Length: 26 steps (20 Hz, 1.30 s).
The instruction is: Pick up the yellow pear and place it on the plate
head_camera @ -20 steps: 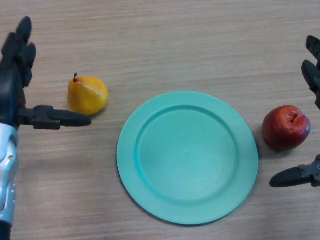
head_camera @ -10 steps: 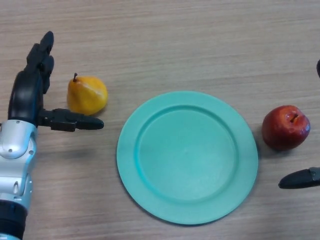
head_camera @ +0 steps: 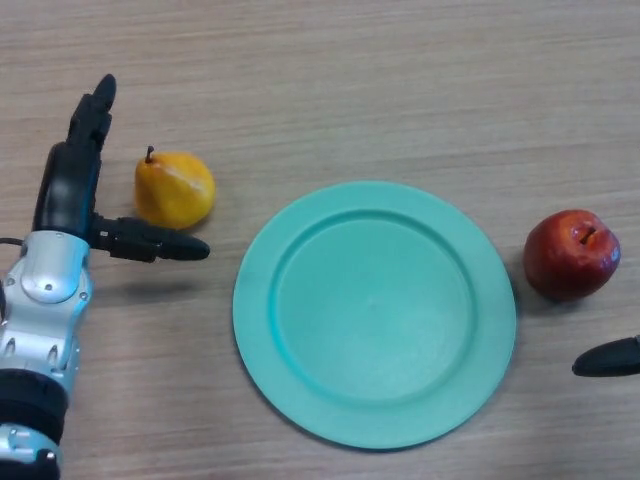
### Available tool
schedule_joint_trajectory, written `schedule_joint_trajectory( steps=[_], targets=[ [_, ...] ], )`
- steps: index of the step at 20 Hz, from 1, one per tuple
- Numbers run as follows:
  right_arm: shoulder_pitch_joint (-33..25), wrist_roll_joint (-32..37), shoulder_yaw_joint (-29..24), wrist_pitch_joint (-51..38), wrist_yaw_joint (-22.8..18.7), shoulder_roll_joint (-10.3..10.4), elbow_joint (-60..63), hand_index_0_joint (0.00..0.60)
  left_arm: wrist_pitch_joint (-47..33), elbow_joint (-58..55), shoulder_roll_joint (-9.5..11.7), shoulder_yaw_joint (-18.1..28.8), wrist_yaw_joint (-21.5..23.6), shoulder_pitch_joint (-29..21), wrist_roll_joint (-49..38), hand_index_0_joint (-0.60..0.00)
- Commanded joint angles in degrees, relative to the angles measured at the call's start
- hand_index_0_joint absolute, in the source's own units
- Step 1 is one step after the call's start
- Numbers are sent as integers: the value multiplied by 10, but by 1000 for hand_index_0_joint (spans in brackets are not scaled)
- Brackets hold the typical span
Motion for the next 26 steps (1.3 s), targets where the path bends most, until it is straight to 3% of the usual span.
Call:
schedule_joint_trajectory(
  steps=[1,5,10,13,15,22,26],
  targets=[
    [-3,18,-47,-73,-10,-9,-41,0,-91,-1,15,8,36,-57,17,0],
    [7,24,-64,-67,-9,-6,-54,0,-118,73,4,-8,71,-101,64,0],
    [10,17,-81,-81,-9,-3,-54,0,-113,104,-9,-27,117,-111,125,0],
    [10,19,-87,-79,-9,-3,-55,0,-109,111,-8,-29,141,-114,147,-400],
    [5,18,-91,-83,-13,-2,-53,0,-92,114,-5,-31,173,-113,182,-600],
    [5,13,-73,-84,-14,-3,-51,0,-91,30,10,-6,158,-74,160,-600],
    [4,10,-64,-80,-17,-1,-51,0,-25,-154,0,8,99,-10,95,-600]
  ],
)
